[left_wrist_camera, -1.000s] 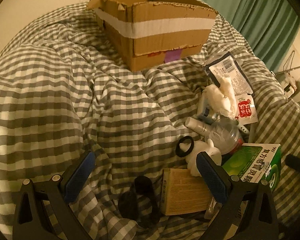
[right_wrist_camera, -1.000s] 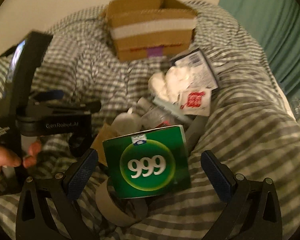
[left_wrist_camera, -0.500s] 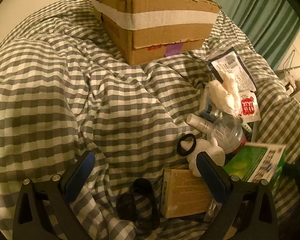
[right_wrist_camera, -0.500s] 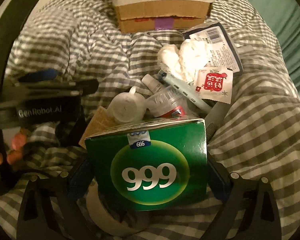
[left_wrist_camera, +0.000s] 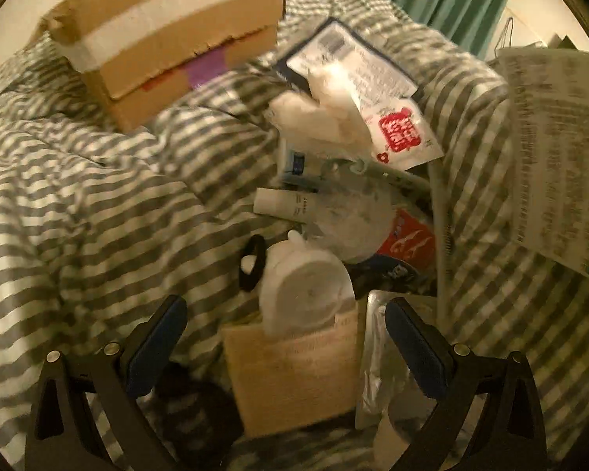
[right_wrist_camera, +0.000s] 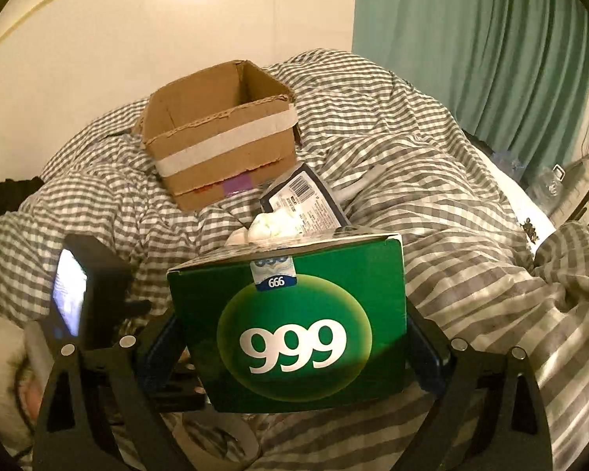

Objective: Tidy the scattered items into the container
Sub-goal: 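Grasp the green medicine box with the right tool while the left tool grasps the white plush toy, then carry both items over the cardboard box and release the white toy from the left tool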

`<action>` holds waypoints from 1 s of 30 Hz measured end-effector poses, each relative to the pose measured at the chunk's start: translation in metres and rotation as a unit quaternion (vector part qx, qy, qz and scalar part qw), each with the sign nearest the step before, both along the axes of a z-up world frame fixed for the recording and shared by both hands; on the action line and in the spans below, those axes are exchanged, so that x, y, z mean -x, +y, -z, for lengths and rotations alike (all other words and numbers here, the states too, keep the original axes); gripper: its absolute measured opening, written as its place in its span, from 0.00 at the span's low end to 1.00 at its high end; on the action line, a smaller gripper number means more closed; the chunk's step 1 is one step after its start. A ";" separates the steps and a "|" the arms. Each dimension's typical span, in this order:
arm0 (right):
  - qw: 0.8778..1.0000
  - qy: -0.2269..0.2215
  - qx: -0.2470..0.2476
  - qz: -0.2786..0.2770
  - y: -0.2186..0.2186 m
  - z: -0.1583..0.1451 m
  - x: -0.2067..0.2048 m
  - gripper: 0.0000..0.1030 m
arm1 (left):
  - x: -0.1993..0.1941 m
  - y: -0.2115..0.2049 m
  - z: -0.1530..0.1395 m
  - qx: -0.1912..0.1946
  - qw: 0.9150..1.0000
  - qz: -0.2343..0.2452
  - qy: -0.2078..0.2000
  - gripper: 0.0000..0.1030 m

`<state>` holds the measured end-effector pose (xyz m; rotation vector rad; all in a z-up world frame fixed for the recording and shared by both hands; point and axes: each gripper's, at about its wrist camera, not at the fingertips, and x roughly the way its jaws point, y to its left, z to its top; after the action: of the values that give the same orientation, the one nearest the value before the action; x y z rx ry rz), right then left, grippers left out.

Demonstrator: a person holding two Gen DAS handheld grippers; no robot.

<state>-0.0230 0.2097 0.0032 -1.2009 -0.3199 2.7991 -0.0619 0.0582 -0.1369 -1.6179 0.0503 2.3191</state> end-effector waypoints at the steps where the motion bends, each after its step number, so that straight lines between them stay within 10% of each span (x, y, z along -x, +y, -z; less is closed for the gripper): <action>1: 1.000 -0.002 0.001 0.001 -0.001 0.001 0.002 0.92 | 0.004 0.001 0.006 -0.002 1.000 0.000 -0.008 0.89; 6: 1.000 -0.003 0.004 0.003 0.004 0.002 0.004 0.92 | 0.014 -0.001 0.029 -0.021 0.999 -0.004 -0.050 0.53; 23: 1.000 0.003 -0.006 0.003 0.006 0.005 0.000 0.92 | 0.014 -0.083 -0.049 -0.139 0.986 -0.089 0.005 0.41; 30: 1.000 0.004 -0.013 0.001 0.004 0.006 -0.002 0.92 | 0.018 -0.079 -0.035 -0.142 0.985 -0.093 -0.009 0.41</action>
<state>-0.0210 0.2136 -0.0026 -1.1838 -0.3524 2.7881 -0.0801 -0.0209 -0.1022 -1.5524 -0.4336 2.3155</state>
